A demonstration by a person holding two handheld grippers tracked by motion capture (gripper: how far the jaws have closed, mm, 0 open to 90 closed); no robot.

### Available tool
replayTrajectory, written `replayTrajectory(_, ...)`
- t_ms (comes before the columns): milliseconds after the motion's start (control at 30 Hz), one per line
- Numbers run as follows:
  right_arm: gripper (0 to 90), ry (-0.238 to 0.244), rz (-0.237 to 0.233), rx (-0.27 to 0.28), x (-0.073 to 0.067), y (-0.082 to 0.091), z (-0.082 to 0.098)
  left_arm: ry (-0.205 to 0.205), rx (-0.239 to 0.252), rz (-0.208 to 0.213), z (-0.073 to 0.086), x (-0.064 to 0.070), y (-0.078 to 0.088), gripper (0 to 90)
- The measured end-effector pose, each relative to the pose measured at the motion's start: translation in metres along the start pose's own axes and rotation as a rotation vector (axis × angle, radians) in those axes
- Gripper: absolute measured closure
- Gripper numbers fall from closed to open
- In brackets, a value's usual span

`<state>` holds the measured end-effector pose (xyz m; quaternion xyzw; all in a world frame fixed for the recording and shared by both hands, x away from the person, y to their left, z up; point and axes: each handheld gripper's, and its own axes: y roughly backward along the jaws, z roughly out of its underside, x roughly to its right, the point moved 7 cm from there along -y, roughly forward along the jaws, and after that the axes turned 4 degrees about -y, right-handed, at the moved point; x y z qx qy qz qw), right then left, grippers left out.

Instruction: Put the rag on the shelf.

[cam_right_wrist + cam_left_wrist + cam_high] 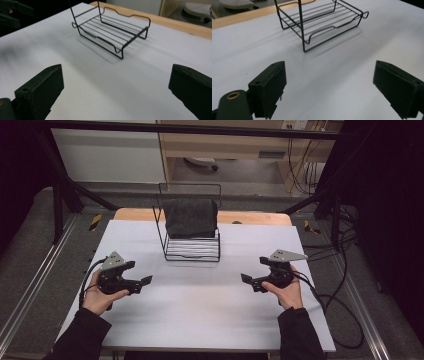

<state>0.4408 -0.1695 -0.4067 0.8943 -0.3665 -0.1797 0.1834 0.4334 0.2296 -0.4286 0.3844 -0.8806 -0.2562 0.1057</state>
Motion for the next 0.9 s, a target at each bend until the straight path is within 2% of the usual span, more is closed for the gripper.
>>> replayTrajectory(67, 0.7, 0.002, 0.000, -0.015, 0.003, 0.002, 0.009, 0.004, -0.009, -0.003, 0.008, -0.001, 0.001, 11.6)
replayTrajectory(333, 0.7, -0.040, 0.014, -0.057, 0.018, 0.013, 0.050, 0.023, -0.035, -0.006, 0.037, -0.005, 0.003, 11.9)
replayTrajectory(500, 0.7, -0.056, 0.021, -0.045, 0.028, 0.021, 0.069, 0.030, -0.042, -0.018, 0.048, -0.007, 0.004, 12.2)
replayTrajectory(667, 0.8, -0.073, 0.021, -0.044, 0.033, 0.029, 0.082, 0.021, -0.047, -0.026, 0.058, -0.008, 0.005, 12.3)
replayTrajectory(900, 0.8, -0.057, 0.036, -0.071, 0.035, 0.029, 0.088, 0.023, -0.038, -0.019, 0.062, -0.007, 0.006, 12.2)
